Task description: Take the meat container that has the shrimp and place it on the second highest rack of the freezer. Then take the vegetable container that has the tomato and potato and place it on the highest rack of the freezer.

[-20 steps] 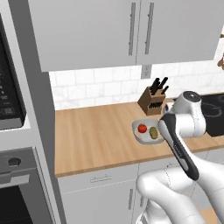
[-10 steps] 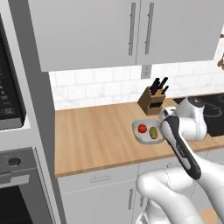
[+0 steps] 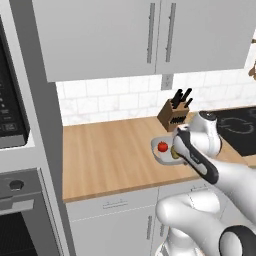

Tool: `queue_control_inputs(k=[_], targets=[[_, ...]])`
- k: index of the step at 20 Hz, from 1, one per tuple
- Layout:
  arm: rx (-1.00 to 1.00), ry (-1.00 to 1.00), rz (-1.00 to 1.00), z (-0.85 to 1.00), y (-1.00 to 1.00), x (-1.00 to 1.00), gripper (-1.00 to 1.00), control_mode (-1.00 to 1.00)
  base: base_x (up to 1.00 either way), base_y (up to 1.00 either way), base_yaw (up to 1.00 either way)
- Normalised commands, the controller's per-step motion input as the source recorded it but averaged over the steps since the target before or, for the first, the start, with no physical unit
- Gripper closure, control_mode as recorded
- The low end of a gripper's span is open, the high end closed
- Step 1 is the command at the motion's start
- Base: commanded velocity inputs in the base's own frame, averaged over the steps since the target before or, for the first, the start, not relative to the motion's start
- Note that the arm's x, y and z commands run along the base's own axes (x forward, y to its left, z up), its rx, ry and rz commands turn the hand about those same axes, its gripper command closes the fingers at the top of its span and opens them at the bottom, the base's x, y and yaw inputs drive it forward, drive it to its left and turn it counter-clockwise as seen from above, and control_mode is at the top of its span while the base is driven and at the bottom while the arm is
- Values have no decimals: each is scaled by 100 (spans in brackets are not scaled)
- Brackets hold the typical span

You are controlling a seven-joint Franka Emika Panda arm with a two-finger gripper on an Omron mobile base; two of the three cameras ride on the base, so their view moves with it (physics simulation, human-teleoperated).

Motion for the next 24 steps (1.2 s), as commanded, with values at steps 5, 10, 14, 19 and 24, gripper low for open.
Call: queue_control_inputs(k=[5, 10, 14, 19, 24], targets=[[-1, 4, 0, -45, -7, 39, -100, -100, 0, 0, 0], [0, 1, 0, -50, 0, 35, -100, -100, 0, 0, 0], [0, 2, 0, -33, -5, 42, -100, -100, 0, 0, 0], [0, 3, 0, -37, -2, 30, -100, -100, 0, 0, 0], [0, 1, 0, -35, -1, 6, -100, -100, 0, 0, 0]])
